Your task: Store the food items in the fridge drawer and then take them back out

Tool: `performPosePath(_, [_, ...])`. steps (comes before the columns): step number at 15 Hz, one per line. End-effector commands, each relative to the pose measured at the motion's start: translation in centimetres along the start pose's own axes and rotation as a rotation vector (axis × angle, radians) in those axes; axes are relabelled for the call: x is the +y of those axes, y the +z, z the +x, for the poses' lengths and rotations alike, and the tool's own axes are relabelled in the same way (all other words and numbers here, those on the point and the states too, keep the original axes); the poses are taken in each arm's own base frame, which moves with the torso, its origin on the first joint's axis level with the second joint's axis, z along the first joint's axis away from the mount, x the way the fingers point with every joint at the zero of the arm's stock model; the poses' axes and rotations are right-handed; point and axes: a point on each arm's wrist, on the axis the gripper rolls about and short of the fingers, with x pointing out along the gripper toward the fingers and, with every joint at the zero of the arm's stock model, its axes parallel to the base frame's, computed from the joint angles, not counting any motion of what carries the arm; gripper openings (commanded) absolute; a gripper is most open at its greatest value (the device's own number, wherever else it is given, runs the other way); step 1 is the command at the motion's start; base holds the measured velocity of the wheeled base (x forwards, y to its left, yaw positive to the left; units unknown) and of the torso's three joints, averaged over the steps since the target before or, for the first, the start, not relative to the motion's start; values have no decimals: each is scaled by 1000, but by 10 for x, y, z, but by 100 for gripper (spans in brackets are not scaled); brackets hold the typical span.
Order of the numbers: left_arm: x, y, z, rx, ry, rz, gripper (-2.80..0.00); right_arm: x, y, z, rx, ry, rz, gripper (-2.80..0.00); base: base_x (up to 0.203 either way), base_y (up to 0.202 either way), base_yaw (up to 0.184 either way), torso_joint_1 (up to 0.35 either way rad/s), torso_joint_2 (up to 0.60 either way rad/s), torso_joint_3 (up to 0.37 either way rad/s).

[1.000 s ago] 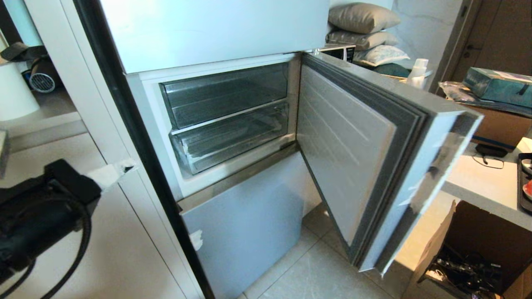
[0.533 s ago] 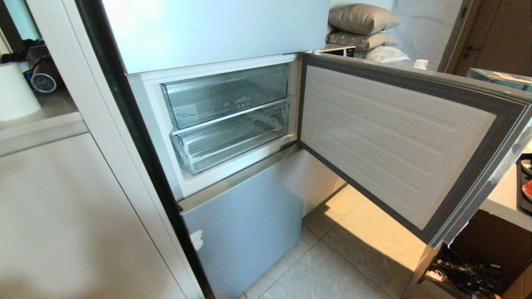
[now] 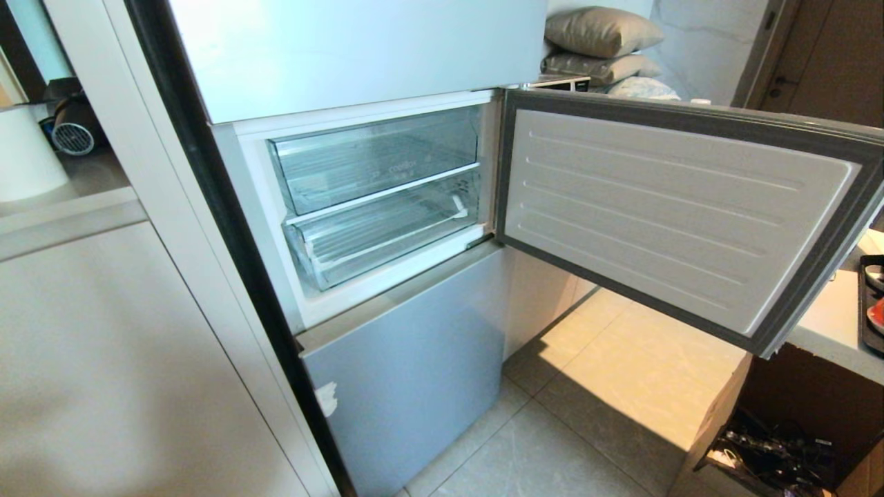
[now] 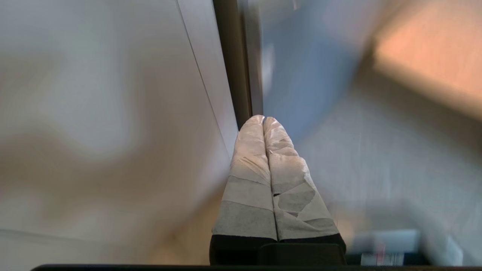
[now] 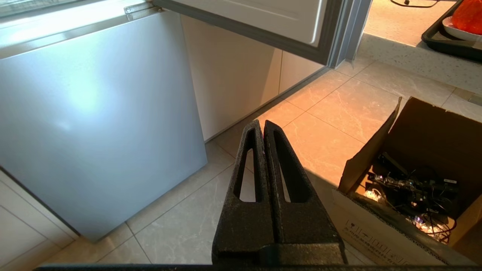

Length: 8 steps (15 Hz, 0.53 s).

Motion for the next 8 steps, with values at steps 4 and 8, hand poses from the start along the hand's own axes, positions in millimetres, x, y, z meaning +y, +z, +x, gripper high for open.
performPosePath(4, [-4, -32, 5, -4, -159, 88, -280, 0, 0, 0, 1, 0, 1, -280, 0, 0, 0, 0, 0, 0])
performPosePath(8, [-4, -41, -9, -259, -93, 90, -280, 0, 0, 0, 1, 2, 0, -280, 0, 0, 0, 0, 0, 0])
